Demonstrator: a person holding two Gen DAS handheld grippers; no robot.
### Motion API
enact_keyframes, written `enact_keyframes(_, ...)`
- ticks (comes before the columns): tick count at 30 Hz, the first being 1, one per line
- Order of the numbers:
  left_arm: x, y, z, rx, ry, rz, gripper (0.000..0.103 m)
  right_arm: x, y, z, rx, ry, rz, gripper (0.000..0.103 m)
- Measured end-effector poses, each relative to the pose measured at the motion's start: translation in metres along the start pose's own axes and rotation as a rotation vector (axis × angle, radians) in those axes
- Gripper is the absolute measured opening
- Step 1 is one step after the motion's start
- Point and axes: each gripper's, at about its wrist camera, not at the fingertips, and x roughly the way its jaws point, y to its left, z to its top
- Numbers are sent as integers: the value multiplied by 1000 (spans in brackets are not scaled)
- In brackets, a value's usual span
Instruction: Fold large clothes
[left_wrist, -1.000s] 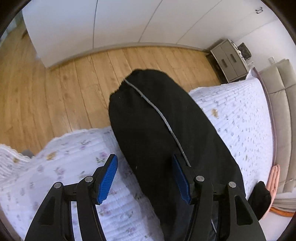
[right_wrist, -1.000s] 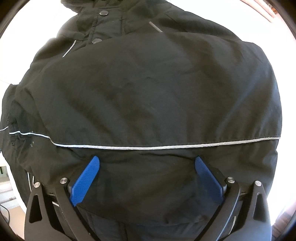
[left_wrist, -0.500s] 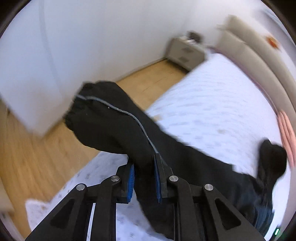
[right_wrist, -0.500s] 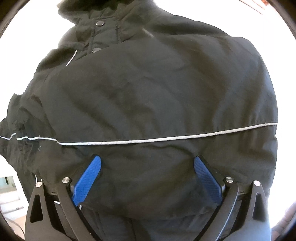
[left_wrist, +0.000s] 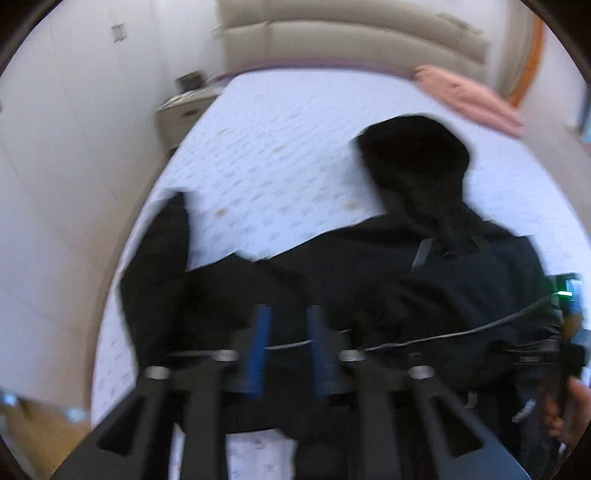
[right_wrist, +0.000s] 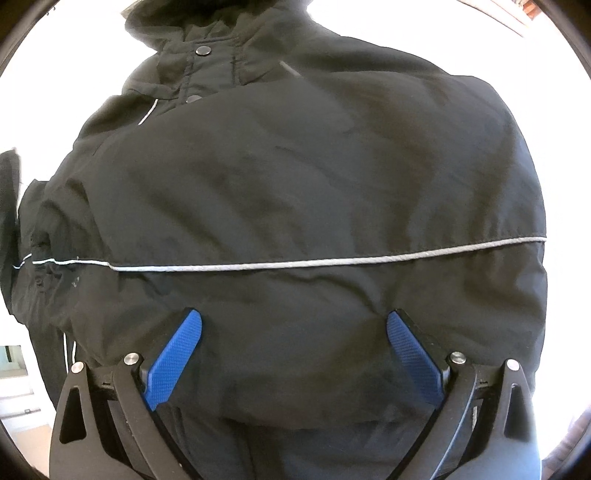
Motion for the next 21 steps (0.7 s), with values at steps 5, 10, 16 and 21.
enact_keyframes(5, 16, 53, 10, -102, -15, 159, 80, 2, -5, -8, -12, -13, 11, 102)
enact_keyframes(10, 67, 75, 30, -135, 26, 125, 80, 5, 0, -16, -27, -19, -10, 102)
enact_keyframes(16, 149, 76, 38, -60, 215, 207, 73, 2, -3, -12, -22, -16, -1, 103)
enact_keyframes(21, 136, 78, 40, -82, 185, 193, 14, 0, -15, -3, -27, -18, -7, 103)
